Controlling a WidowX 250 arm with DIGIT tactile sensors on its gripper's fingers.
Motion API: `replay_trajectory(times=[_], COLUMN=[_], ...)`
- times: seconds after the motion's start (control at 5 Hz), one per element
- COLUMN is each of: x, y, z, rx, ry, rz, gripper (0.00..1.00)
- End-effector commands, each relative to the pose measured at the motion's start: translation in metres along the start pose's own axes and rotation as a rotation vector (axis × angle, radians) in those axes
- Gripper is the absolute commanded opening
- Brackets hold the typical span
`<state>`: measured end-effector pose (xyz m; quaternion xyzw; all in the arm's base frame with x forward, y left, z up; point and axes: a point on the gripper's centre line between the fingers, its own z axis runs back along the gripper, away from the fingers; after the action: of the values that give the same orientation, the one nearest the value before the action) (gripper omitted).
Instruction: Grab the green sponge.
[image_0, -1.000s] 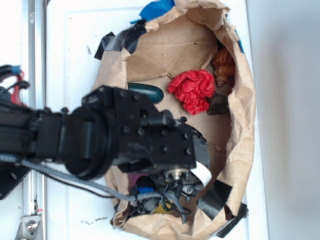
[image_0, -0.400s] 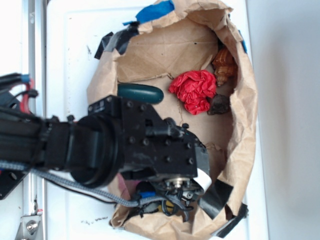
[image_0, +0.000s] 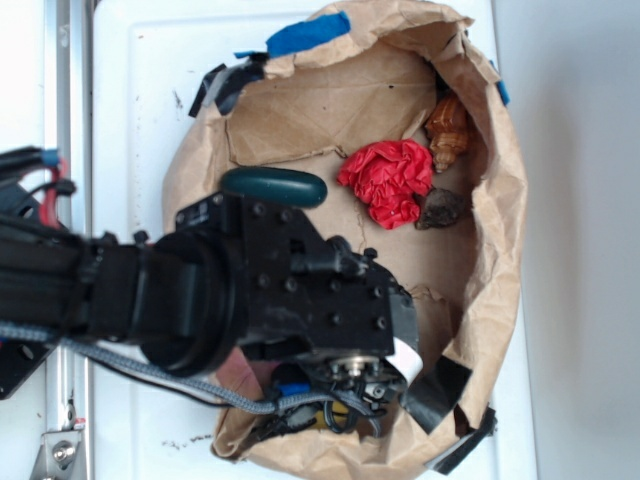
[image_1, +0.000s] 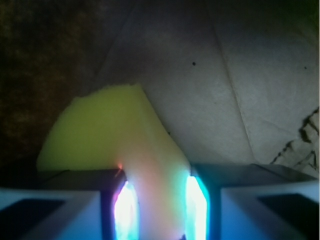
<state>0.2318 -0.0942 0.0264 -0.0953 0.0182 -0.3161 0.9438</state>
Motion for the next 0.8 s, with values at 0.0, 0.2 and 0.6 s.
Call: replay_trajectory(times=[0.0, 0.2, 0.6], x=[-0.008, -0.012, -0.032], y=[-0.014, -0.008, 0.023], z=[0.002, 0.013, 0.058], rx=[-0.015, 0.004, 0.083], ry=[0.003, -0.008, -0.050], rz=[-0.042, -0.024, 0.093], gripper=[0.00, 0.00, 0.00])
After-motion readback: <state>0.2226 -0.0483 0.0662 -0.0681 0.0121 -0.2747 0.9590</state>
